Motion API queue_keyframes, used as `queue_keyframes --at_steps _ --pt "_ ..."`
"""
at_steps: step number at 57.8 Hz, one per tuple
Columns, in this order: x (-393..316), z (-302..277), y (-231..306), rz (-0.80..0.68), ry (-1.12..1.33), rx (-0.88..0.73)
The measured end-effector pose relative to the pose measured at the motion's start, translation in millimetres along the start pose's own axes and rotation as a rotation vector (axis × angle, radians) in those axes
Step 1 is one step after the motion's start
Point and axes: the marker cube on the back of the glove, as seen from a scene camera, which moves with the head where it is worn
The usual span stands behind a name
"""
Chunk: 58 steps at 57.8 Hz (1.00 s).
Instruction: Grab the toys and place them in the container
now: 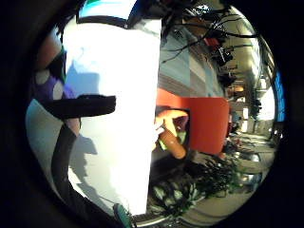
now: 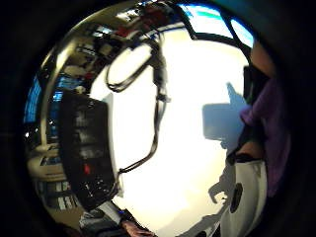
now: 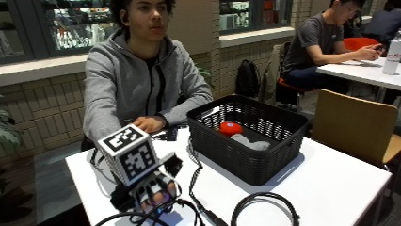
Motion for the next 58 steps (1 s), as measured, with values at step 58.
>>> queue_keyframes --at_steps 58 --pt "-292 -101 99 -0.761 0.064 -0.204"
